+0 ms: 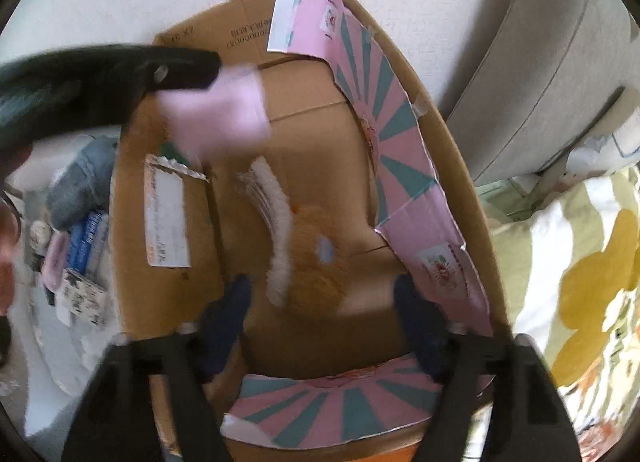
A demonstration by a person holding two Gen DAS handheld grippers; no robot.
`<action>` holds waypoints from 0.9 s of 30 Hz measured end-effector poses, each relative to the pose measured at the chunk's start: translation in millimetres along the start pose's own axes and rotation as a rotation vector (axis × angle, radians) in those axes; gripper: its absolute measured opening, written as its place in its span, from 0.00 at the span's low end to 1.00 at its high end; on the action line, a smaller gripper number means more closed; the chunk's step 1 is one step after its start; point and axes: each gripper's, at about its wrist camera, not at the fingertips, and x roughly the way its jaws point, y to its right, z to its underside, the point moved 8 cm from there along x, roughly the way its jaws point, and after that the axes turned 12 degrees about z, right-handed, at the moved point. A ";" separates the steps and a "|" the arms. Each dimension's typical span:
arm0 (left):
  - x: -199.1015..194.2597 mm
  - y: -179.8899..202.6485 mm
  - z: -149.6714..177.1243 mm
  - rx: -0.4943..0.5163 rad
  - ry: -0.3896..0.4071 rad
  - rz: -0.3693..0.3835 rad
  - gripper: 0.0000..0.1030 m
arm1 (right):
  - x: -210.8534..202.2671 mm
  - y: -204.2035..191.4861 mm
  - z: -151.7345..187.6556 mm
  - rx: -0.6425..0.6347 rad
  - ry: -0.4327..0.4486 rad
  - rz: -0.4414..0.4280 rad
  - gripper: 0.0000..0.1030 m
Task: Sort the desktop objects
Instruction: 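Carry both held items into the cardboard box and open both tools, then move both tools back over the tray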
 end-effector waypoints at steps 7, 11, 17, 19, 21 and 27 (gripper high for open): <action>-1.6 4.5 5.5 -0.005 0.016 0.019 1.00 | -8.2 6.2 3.5 0.005 0.011 0.027 0.78; -9.6 3.1 10.1 -0.011 0.043 0.020 1.00 | -9.9 3.7 8.0 0.004 0.017 0.045 0.78; -39.7 -1.8 19.1 -0.050 0.102 0.063 1.00 | -29.9 -1.2 9.3 0.016 0.047 0.028 0.78; -56.9 -4.7 23.6 -0.066 0.111 0.067 1.00 | -40.8 -3.4 5.8 0.014 0.083 0.042 0.78; -69.4 -11.1 29.7 -0.085 0.127 0.074 1.00 | -48.9 -7.6 2.2 0.012 0.104 0.030 0.78; -111.6 -31.9 45.7 -0.127 0.171 0.066 1.00 | -66.2 -25.6 -10.3 -0.004 0.150 0.005 0.78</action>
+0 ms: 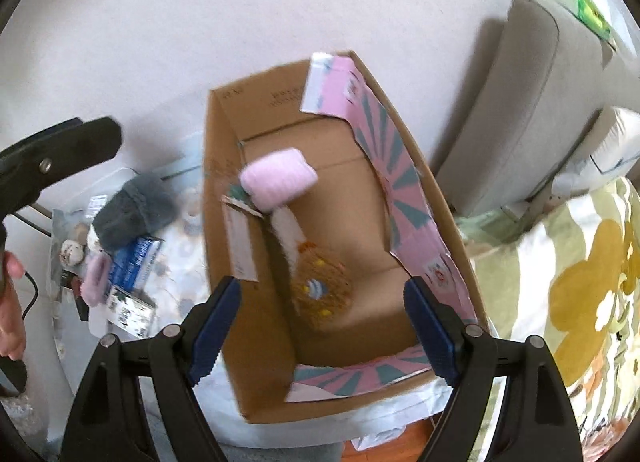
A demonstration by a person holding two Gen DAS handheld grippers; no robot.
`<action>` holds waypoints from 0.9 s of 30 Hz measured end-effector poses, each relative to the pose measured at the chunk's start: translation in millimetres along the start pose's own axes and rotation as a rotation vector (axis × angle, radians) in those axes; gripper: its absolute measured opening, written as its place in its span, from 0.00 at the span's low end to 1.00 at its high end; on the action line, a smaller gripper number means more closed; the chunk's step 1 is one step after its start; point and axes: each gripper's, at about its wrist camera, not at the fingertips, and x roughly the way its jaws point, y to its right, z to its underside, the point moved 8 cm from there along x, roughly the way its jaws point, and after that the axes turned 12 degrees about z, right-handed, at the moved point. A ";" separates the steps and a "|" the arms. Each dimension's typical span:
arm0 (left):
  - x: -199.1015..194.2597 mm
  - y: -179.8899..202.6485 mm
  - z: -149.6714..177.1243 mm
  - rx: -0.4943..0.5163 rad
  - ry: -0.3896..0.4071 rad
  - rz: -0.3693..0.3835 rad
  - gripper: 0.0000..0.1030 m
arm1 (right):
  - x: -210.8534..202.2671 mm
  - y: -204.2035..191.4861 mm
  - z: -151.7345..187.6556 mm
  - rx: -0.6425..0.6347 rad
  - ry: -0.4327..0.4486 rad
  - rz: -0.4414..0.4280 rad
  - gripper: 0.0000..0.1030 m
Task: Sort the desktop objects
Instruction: 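Move both tools back over the tray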
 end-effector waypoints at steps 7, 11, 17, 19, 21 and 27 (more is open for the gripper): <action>-51.1 -27.9 14.3 -0.054 0.032 -0.006 1.00 | -16.0 -34.1 -7.9 -0.066 0.035 -0.036 0.78; -96.0 -54.6 24.0 -0.108 0.083 -0.008 1.00 | -31.5 -61.6 -15.3 -0.104 0.074 -0.091 0.78; -167.5 -127.1 45.3 -0.214 0.161 -0.126 1.00 | -40.1 -101.7 -20.4 -0.163 0.093 -0.159 0.78; -188.6 -155.4 55.6 -0.255 0.172 -0.177 1.00 | -39.0 -113.3 -21.7 -0.183 0.091 -0.172 0.78; -203.0 -175.4 63.8 -0.286 0.179 -0.211 1.00 | -36.8 -127.2 -23.7 -0.201 0.086 -0.188 0.78; -218.4 -225.1 95.4 -0.375 0.162 -0.260 1.00 | -25.6 -166.6 -31.7 -0.234 0.050 -0.242 0.78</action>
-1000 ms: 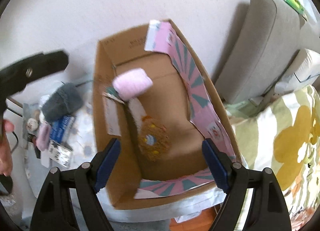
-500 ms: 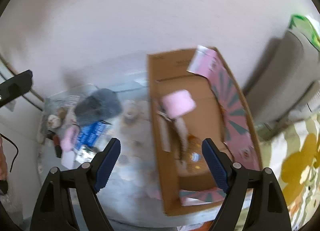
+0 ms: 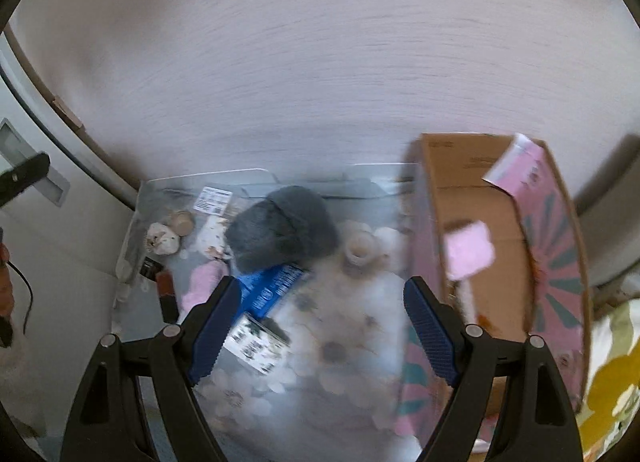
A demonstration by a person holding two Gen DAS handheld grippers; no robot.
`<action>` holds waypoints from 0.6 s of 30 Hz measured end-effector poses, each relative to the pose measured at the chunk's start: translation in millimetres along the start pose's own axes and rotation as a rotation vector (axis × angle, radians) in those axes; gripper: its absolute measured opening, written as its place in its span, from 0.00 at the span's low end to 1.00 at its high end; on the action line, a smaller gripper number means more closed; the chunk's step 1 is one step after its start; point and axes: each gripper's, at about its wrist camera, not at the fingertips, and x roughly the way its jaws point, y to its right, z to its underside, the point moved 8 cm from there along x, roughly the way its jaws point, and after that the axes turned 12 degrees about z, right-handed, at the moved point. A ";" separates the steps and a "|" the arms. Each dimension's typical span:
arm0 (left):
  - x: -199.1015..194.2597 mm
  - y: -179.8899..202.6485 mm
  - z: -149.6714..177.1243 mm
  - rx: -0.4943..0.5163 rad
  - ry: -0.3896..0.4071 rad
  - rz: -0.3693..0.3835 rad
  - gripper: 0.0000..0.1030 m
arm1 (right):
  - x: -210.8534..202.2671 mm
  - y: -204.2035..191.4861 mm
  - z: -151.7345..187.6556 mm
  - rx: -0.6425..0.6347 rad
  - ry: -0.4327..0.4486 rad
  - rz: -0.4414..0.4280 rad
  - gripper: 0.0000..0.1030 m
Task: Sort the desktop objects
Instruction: 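Move both tools back over the tray, then grasp the white puppy-print pouch with left tool while right tool grasps grey sock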
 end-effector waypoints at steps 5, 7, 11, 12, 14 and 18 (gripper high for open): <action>35.2 -31.0 39.7 -0.052 -0.097 -0.007 0.99 | 31.1 -28.5 -9.5 -0.037 -0.033 -0.035 0.78; 55.8 -40.3 56.3 -0.105 -0.138 0.018 0.99 | 52.5 -39.3 -12.1 -0.054 -0.048 -0.037 0.78; 90.6 -54.9 78.9 -0.140 -0.191 0.026 0.97 | 95.6 -55.5 -15.5 -0.055 -0.123 -0.062 0.78; 99.7 -56.7 83.0 -0.133 -0.201 0.018 0.97 | 101.9 -59.5 -16.9 -0.054 -0.130 -0.074 0.78; 114.7 -60.7 89.5 -0.121 -0.217 -0.003 0.97 | 117.1 -67.5 -18.3 -0.070 -0.152 -0.066 0.78; 142.8 -71.1 103.1 -0.155 -0.262 0.005 0.93 | 145.5 -76.5 -10.8 -0.090 -0.218 -0.051 0.78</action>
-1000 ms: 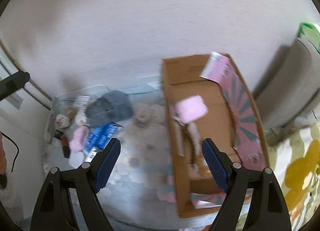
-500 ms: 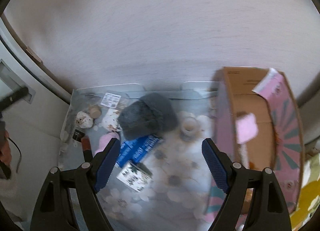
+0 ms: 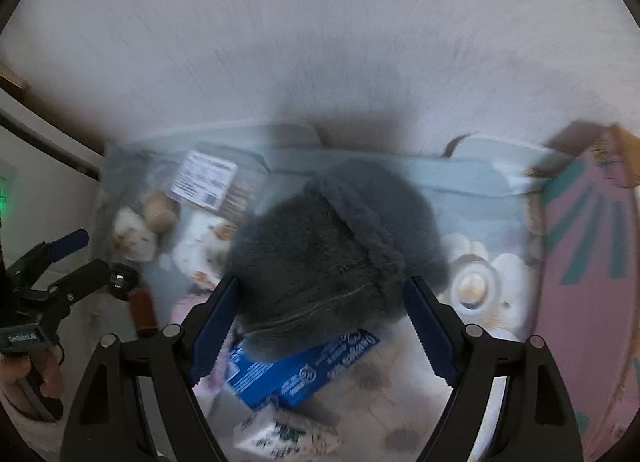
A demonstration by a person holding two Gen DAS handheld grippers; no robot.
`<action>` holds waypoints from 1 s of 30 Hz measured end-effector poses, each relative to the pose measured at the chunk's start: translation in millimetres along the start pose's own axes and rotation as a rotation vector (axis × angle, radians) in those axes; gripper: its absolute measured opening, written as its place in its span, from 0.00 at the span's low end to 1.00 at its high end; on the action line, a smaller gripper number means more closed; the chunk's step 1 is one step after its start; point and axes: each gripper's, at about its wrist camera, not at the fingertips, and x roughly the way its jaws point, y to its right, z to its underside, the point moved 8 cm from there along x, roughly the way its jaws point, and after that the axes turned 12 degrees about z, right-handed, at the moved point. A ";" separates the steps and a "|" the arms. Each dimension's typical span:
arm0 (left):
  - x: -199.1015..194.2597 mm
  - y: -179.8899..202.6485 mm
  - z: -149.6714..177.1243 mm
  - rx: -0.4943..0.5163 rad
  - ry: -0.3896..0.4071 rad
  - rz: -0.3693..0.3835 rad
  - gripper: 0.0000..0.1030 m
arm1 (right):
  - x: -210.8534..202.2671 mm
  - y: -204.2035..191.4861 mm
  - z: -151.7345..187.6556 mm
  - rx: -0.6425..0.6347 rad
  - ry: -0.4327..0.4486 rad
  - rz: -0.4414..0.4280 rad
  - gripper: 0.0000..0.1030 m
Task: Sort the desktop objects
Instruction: 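Grasp the white puppy-print pouch with left tool while right tool grasps grey sock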
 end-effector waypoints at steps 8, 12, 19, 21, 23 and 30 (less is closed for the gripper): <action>26.0 -14.0 -1.7 0.008 -0.023 -0.024 0.86 | 7.1 -3.5 -2.2 0.015 0.021 -0.029 0.78; 22.4 -16.2 -4.1 0.023 -0.007 -0.052 0.64 | 6.2 -7.8 -0.3 -0.005 0.033 -0.012 0.70; 15.1 -18.6 1.3 0.036 0.001 -0.073 0.39 | 1.0 -7.0 5.5 0.043 0.037 -0.026 0.46; 12.8 -16.2 2.7 0.041 0.007 -0.077 0.36 | -2.6 -8.3 7.1 0.042 0.046 -0.024 0.40; 9.5 -13.9 3.5 0.040 0.015 -0.077 0.30 | -8.7 -12.6 8.6 0.035 0.061 -0.039 0.28; -6.5 -6.3 5.2 0.023 0.033 -0.046 0.16 | -12.1 -8.5 3.6 0.017 0.079 -0.013 0.22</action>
